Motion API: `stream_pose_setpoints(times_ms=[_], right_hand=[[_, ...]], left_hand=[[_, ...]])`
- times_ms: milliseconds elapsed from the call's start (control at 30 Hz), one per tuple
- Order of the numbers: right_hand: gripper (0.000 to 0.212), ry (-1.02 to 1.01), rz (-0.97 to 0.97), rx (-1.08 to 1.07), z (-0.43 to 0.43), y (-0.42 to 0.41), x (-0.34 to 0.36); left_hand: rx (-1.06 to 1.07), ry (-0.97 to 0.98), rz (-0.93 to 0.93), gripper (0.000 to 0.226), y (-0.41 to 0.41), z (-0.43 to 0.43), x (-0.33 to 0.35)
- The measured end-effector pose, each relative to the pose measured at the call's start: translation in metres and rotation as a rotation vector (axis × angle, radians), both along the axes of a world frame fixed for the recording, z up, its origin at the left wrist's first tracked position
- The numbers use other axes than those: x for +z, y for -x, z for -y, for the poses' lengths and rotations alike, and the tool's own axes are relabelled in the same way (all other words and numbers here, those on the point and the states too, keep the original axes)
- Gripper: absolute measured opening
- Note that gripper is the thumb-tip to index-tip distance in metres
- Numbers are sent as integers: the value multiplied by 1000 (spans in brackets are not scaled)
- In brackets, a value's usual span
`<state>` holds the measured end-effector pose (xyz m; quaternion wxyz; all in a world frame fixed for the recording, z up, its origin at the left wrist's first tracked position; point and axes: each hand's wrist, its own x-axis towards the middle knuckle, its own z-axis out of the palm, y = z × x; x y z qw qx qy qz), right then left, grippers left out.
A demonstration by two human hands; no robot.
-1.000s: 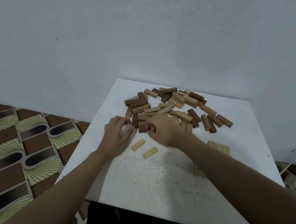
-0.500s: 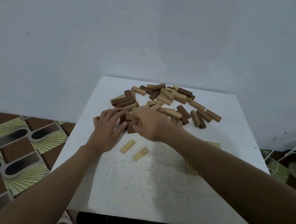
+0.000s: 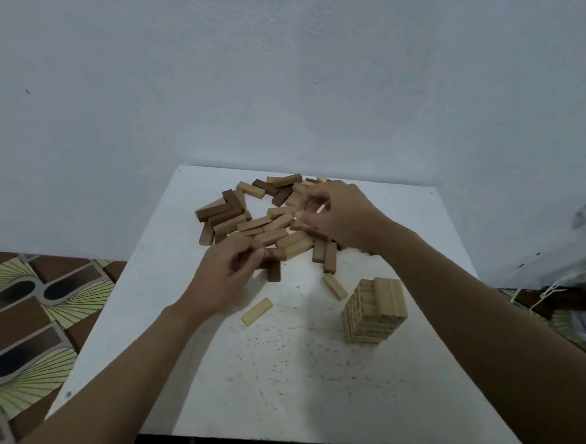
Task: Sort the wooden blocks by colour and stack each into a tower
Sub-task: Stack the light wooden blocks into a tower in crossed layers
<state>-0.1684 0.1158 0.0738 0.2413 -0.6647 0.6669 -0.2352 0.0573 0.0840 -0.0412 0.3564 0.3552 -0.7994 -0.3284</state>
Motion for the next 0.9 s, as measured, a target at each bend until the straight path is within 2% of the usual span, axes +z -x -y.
stream_pose_setpoints(times_ms=[100, 233, 333, 433, 567, 733, 833, 900], right_hand=[[3, 0, 32, -54, -9, 21, -1], [5, -22, 130, -121, -24, 47, -7], [8, -26, 175, -135, -36, 66, -17], [12, -37, 279, -164, -48, 83, -33], [11, -29, 309, -218, -63, 99, -55], [13, -41, 344, -253, -74, 104, -70], [14, -27, 387, -253, -78, 101, -69], [15, 1, 425, -259, -81, 99, -64]], left_hand=[[-194, 33, 88, 12, 26, -7, 8], [-408, 199, 323, 27, 61, -10, 0], [-432, 275, 528, 37, 83, -9, -15], [-406, 348, 591, 39, 90, -9, -23], [-358, 421, 558, 30, 95, -9, -27], [-271, 256, 583, 28, 92, -11, -18], [-183, 65, 379, 33, 86, -19, 2], [-117, -55, 208, 25, 85, -26, 18]])
